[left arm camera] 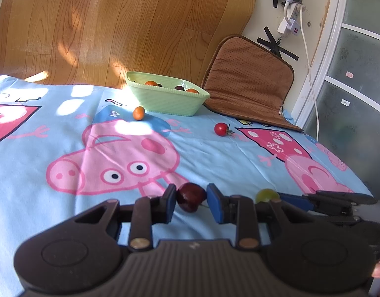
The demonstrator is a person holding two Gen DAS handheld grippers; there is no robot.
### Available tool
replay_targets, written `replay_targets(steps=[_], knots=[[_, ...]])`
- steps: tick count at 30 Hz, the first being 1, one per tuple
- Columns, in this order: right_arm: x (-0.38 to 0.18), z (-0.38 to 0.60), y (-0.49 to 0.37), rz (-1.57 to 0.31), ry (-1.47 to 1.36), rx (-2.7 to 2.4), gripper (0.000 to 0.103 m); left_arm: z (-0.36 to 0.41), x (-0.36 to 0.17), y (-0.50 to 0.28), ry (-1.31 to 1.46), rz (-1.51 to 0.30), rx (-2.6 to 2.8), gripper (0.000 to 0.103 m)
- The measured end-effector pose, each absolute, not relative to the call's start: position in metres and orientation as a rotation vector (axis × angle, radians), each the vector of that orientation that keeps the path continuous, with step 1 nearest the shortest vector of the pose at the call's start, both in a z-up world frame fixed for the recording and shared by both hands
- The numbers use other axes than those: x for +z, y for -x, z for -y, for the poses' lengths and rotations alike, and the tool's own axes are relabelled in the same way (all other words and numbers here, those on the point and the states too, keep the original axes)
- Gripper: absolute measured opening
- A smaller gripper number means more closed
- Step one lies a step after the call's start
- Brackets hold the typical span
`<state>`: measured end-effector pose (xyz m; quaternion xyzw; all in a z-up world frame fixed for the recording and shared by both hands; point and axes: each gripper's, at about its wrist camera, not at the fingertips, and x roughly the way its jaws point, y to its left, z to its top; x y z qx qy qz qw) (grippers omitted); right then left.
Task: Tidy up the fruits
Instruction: 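Carry dark cherry and green tomato into the green basket, open both tools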
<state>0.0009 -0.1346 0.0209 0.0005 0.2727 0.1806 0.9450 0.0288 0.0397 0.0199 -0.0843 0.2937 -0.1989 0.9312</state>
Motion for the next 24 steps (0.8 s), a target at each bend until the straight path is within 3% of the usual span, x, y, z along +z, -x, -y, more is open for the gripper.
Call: replay_targets(steps=[12,24], knots=[[0.026,0.137,-0.02,-0.576,-0.064,0.395,0.031,-0.054,0.032,-0.051,0.235,-0.623,-0.413,0.028],[0.071,0.15,-0.1,-0.466,-0.062,0.412,0.031,-0.065,0.071,-0.13,0.219,-0.606,-0.398,0.028]])
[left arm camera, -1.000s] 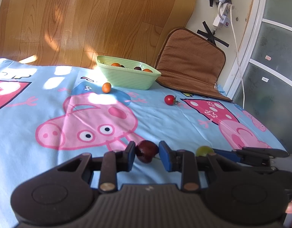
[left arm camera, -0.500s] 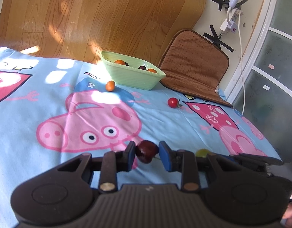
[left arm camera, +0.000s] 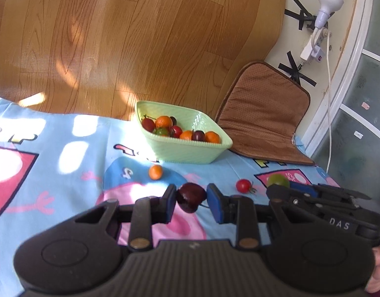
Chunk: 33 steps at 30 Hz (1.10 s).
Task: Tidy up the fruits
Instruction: 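Carry dark cherry and green tomato into the green basket, open both tools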
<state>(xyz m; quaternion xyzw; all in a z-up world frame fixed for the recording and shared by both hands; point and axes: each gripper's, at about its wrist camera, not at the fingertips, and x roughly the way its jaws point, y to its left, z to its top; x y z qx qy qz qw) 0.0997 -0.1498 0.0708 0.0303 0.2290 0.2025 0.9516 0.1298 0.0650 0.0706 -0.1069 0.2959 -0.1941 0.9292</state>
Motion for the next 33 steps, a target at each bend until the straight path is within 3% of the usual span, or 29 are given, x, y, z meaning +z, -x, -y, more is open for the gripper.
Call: replay_targets(steps=[10,19,22,24,33], knots=[[0.077,0.147,-0.207,-0.465,-0.034,0.414,0.031,-0.053,0.089,-0.232,0.239,-0.609,-0.4,0.028],[0.061,0.14,-0.249,-0.501,0.026,0.394,0.032,-0.03,0.057,-0.297,0.214,-0.698,-0.36,0.028],[0.064,0.145,-0.249,-0.5,0.0,0.386,0.034,-0.031,0.053,-0.3,0.218,-0.701,-0.344,0.035],[0.07,0.152,-0.241,-0.471,-0.022,0.376,0.049,-0.035,0.059,-0.293,0.209,-0.668,-0.338,0.048],[0.067,0.184,-0.176,-0.478,-0.083,0.382,0.049,-0.06,0.072,-0.231,0.185,-0.597,-0.346,0.048]])
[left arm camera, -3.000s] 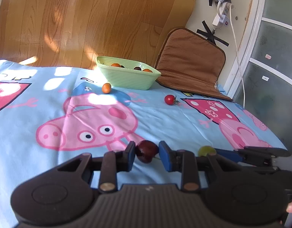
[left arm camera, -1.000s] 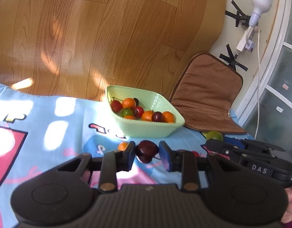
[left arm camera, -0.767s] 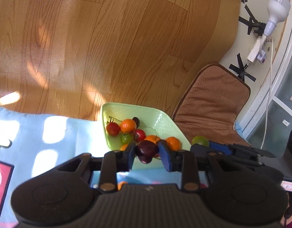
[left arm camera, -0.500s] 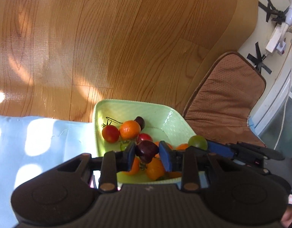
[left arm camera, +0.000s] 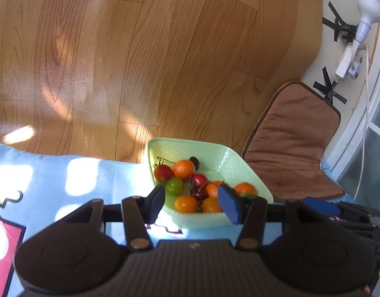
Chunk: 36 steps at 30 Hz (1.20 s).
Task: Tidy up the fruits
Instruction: 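Grasp small orange tomato with left tool while right tool grasps red tomato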
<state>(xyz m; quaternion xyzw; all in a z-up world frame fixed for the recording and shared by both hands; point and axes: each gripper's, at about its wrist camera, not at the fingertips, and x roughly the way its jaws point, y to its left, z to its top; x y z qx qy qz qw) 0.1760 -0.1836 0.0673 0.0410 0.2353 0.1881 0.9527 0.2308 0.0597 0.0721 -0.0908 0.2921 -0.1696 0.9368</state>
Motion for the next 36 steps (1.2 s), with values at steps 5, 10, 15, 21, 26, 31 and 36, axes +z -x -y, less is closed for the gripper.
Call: replay_targets(steps=[5,10,15,21,26,31,36], knots=[[0.041,0.181,-0.159,-0.569,-0.06,0.385,0.049,-0.046,0.047,-0.222,0.115,-0.65,-0.332,0.048],[0.029,0.171,-0.166,-0.623,-0.036,0.395,0.049,-0.037,0.029,-0.226,0.091,-0.687,-0.304,0.045],[0.025,0.168,-0.169,-0.652,-0.035,0.377,0.027,-0.033,0.019,-0.224,0.063,-0.709,-0.276,0.021],[0.027,0.157,-0.135,-0.646,-0.061,0.412,0.027,-0.042,0.025,-0.184,0.091,-0.706,-0.305,0.021],[0.026,0.135,-0.085,-0.63,-0.042,0.473,0.028,-0.049,0.026,-0.121,0.096,-0.68,-0.324,0.021],[0.025,0.12,-0.039,-0.611,-0.018,0.507,0.028,-0.057,0.02,-0.067,0.119,-0.676,-0.334,0.021],[0.026,0.116,-0.014,-0.611,-0.01,0.515,0.028,-0.063,0.024,-0.031,0.174,-0.655,-0.351,0.021]])
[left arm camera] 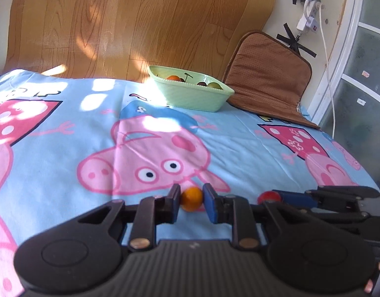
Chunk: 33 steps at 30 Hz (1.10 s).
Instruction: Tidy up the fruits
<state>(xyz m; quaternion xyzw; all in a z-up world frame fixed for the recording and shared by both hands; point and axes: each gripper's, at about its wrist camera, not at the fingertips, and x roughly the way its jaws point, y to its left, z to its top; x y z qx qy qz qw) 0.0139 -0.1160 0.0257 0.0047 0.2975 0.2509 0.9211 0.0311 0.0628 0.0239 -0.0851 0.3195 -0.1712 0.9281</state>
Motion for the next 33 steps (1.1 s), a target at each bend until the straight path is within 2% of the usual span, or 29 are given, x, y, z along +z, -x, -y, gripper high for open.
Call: replay_targets(steps=[33], knots=[[0.021,0.11,0.002,-0.566,0.023,0.402,0.028,-0.056,0.014,-0.008,0.161,-0.635,-0.365,0.022]])
